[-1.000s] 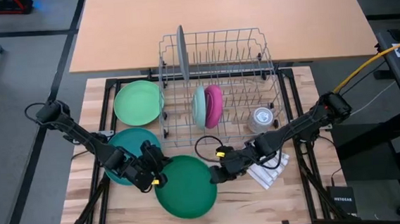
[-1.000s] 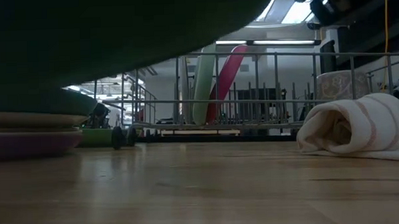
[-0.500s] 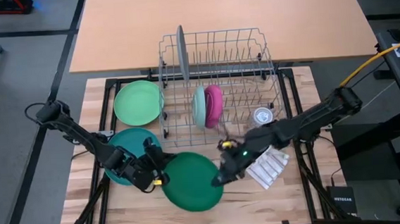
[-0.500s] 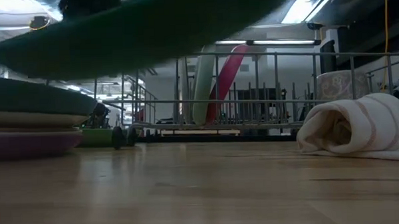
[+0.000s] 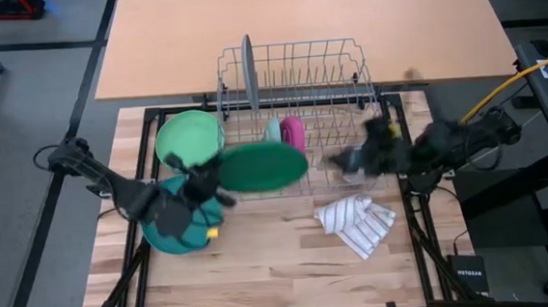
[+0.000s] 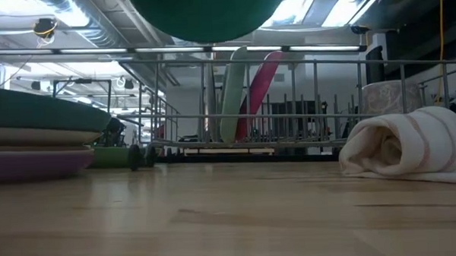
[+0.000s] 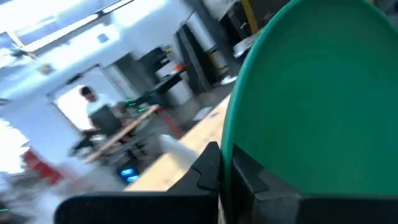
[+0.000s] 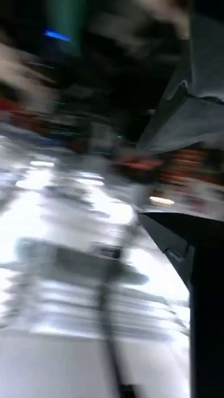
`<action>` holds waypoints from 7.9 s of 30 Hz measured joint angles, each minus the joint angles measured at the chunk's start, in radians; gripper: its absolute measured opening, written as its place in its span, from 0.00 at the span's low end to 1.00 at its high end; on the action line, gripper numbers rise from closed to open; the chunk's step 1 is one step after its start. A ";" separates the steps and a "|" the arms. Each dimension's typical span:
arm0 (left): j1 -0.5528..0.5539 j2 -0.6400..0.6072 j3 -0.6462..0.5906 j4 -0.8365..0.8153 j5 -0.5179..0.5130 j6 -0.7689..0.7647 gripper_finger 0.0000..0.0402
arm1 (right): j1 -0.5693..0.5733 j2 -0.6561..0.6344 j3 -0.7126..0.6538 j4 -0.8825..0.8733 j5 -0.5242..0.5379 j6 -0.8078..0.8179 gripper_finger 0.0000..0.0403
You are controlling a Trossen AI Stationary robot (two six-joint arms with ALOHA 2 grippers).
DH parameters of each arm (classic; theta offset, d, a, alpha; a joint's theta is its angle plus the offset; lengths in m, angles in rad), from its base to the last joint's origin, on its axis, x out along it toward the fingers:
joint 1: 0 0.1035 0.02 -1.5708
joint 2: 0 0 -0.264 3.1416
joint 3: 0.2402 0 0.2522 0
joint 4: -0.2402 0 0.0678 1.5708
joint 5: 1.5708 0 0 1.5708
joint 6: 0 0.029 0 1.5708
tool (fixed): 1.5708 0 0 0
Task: Sort dishes
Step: Put the dark green plate in the dish rack
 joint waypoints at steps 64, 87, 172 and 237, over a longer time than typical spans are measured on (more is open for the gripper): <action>0.181 -0.002 0.050 0.393 0.152 0.801 0.00 | -0.414 0.291 -0.001 0.137 0.162 0.693 0.34; 0.168 0.001 0.048 0.388 0.175 0.628 0.23 | -0.414 0.288 0.001 0.154 0.142 0.523 0.03; 0.455 -0.101 0.050 -0.851 0.353 -0.795 0.39 | -1.316 0.500 -0.001 -0.069 -1.288 -0.566 0.04; 0.485 -0.100 0.049 -0.848 0.447 -0.807 0.39 | -1.078 0.614 -0.002 -0.222 -0.853 -0.857 0.24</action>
